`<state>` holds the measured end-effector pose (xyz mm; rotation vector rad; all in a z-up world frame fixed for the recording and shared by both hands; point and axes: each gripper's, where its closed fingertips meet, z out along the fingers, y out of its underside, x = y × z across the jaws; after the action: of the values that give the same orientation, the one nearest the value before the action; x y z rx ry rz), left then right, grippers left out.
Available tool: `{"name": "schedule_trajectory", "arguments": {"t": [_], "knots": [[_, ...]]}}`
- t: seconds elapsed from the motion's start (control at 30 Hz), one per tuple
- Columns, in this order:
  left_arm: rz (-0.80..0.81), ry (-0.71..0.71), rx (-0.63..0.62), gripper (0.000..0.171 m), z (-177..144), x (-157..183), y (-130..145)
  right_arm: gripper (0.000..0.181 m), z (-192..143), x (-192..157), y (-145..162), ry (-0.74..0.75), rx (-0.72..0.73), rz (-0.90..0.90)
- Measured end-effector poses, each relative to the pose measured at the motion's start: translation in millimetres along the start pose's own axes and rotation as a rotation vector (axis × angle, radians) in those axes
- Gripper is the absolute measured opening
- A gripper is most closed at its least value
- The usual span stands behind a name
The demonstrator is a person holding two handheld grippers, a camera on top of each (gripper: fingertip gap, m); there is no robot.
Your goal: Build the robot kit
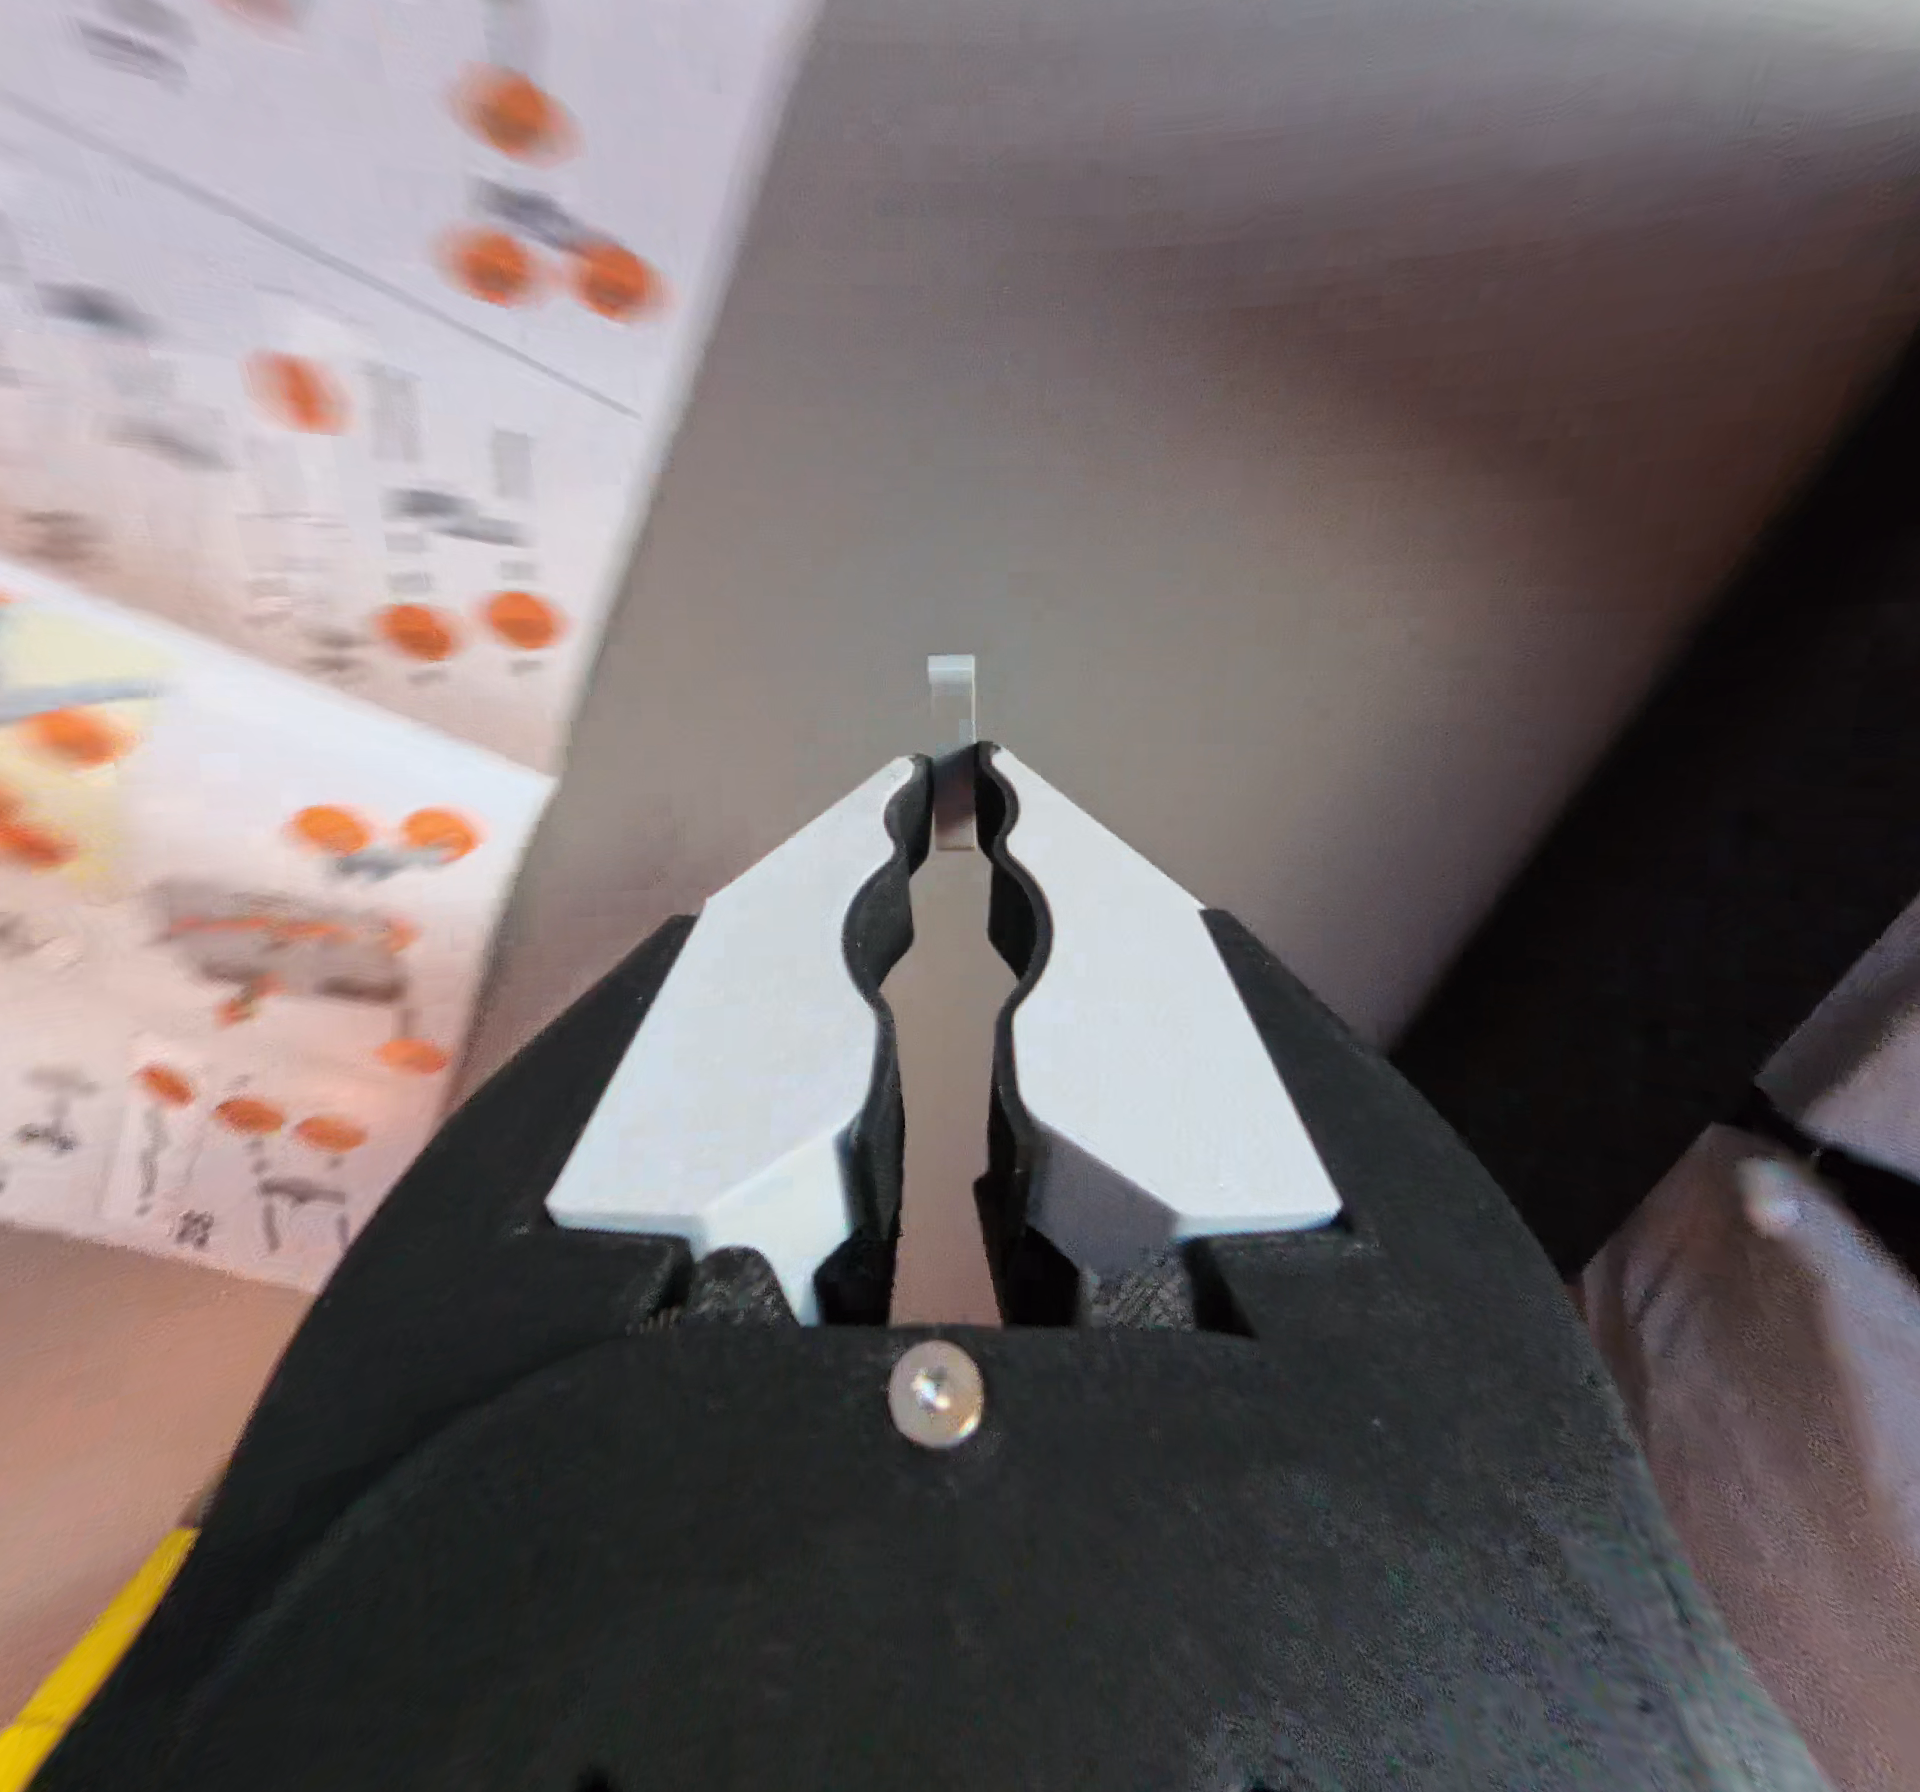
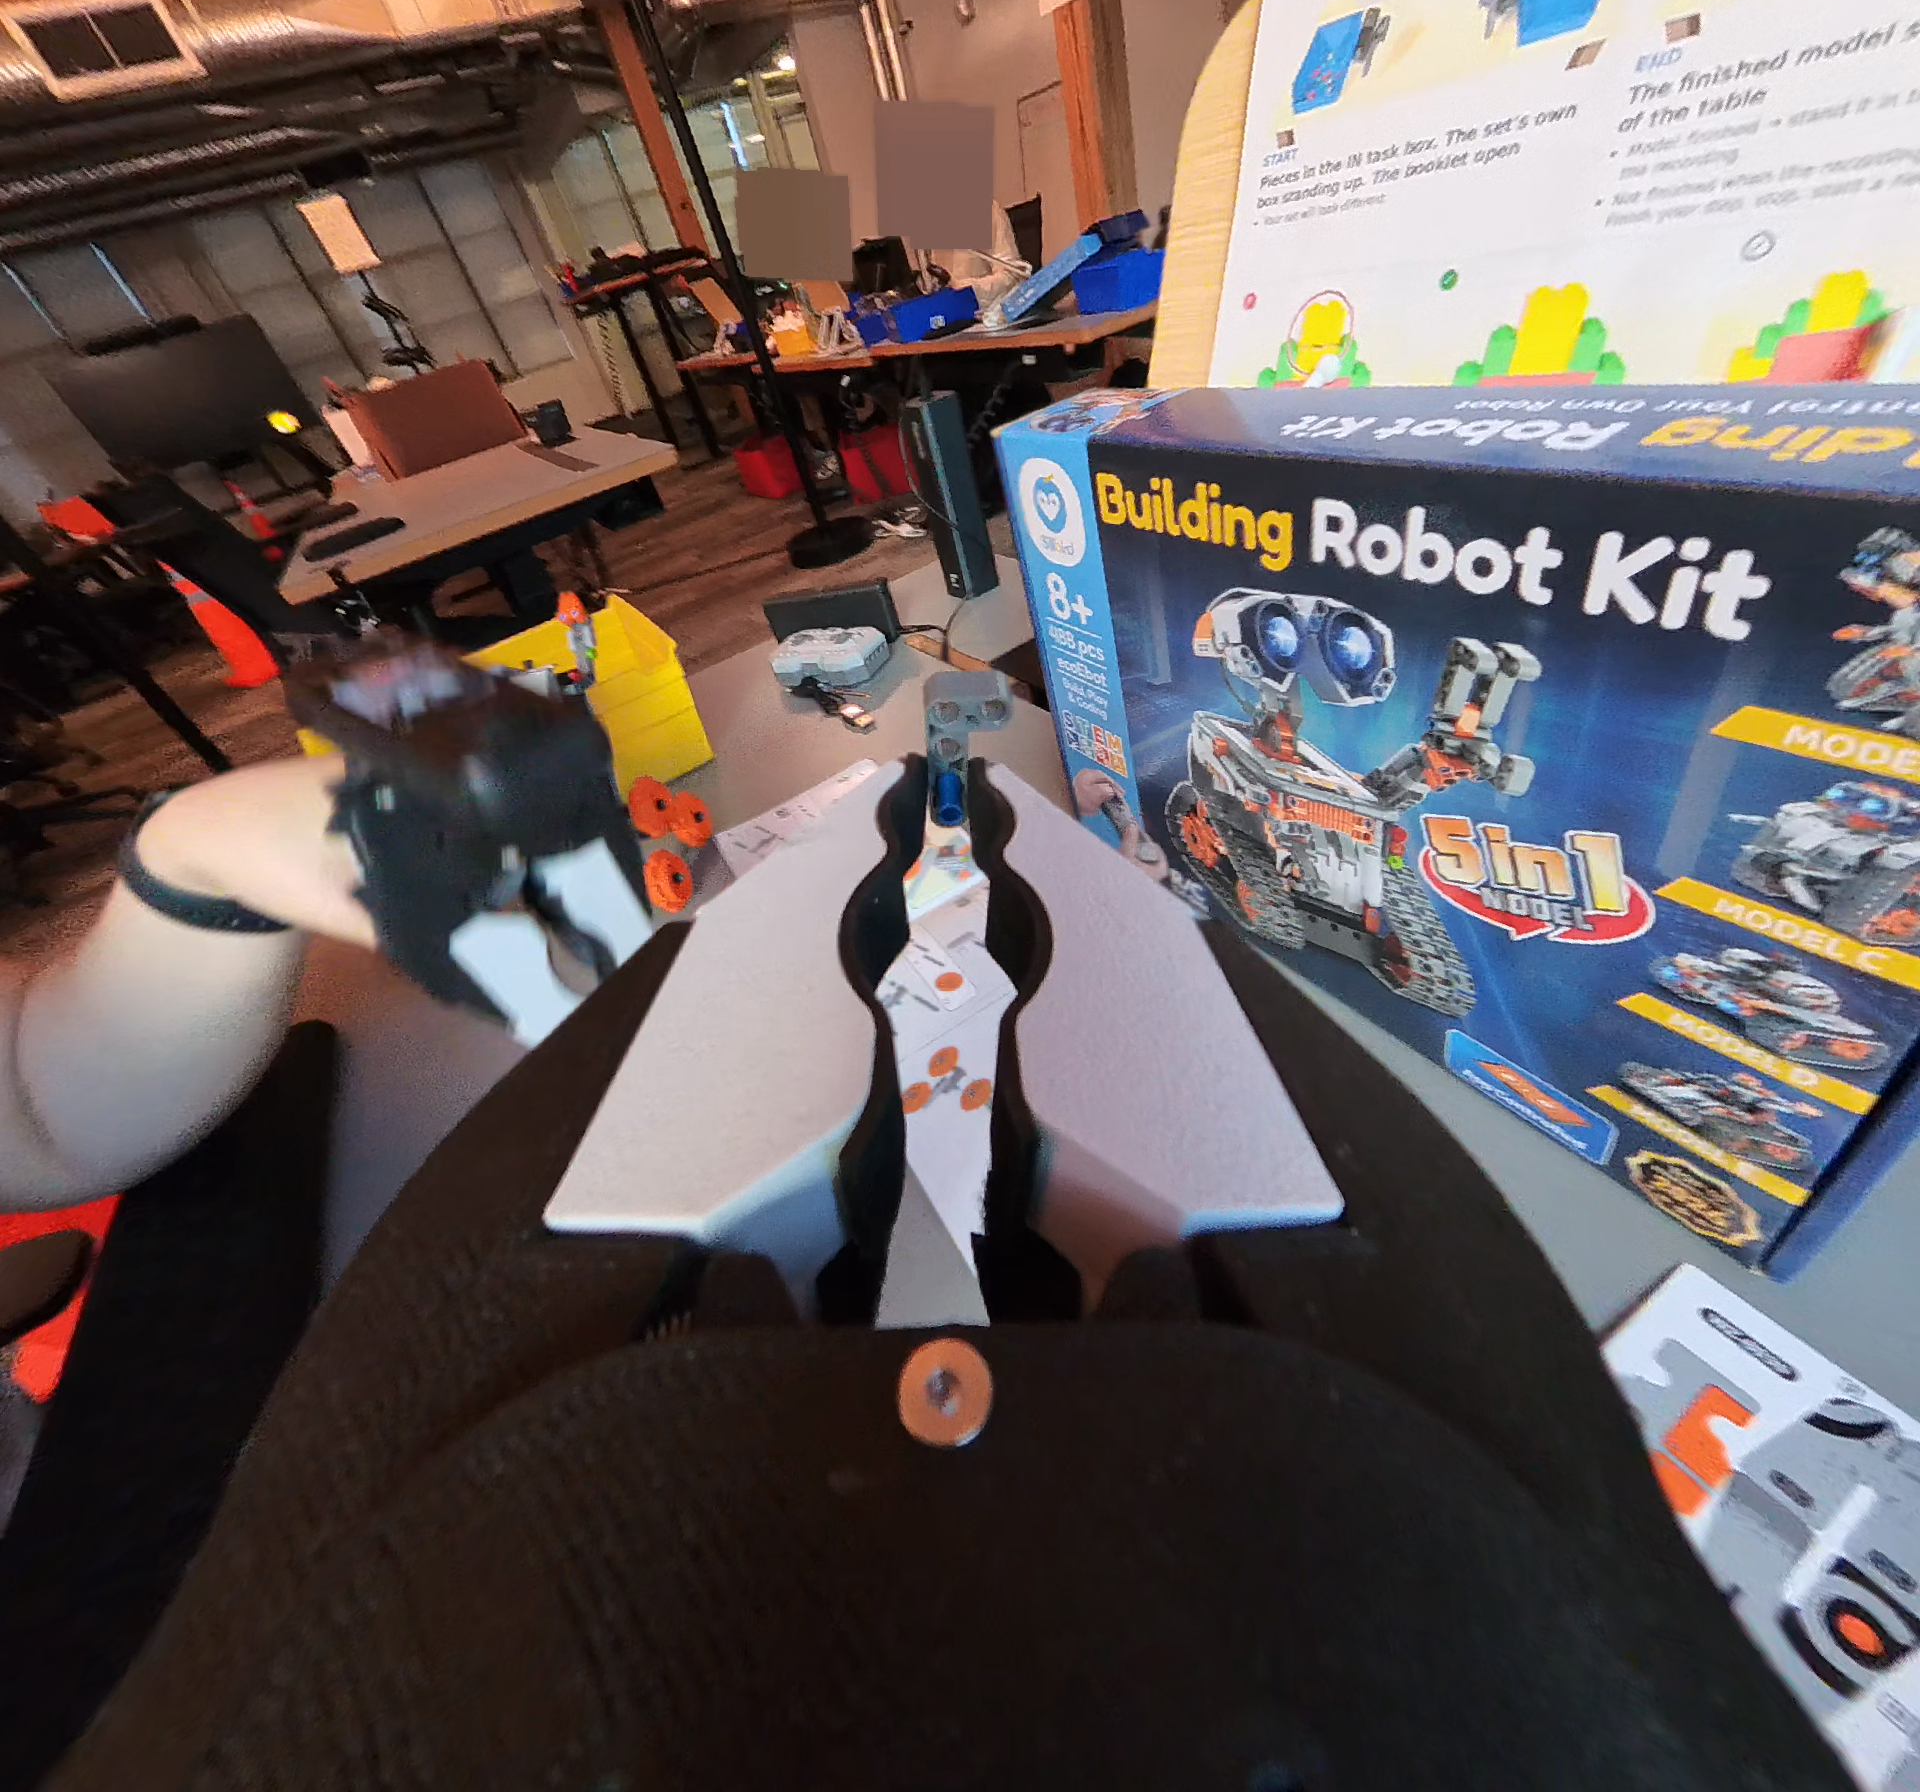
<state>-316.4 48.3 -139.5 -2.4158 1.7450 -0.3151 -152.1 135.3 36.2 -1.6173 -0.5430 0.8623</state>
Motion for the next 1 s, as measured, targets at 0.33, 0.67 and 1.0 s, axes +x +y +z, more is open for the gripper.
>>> {"name": "schedule_trajectory", "arguments": {"t": [0.33, 0.67, 1.0], "knots": [[-0.337, -0.039, 0.897, 0.005, -166, -73, -32, 0.006, 40, -1, 26, -0.350, 0.163, 0.447], [-0.337, 0.215, 1.239, 0.005, -208, -60, -56, 0.006, 86, -27, 83, -0.423, -0.101, 0.441], [-0.321, 0.302, 1.338, 0.005, -217, -56, -62, 0.006, 88, -29, 81, -0.443, -0.062, 0.491]]}}
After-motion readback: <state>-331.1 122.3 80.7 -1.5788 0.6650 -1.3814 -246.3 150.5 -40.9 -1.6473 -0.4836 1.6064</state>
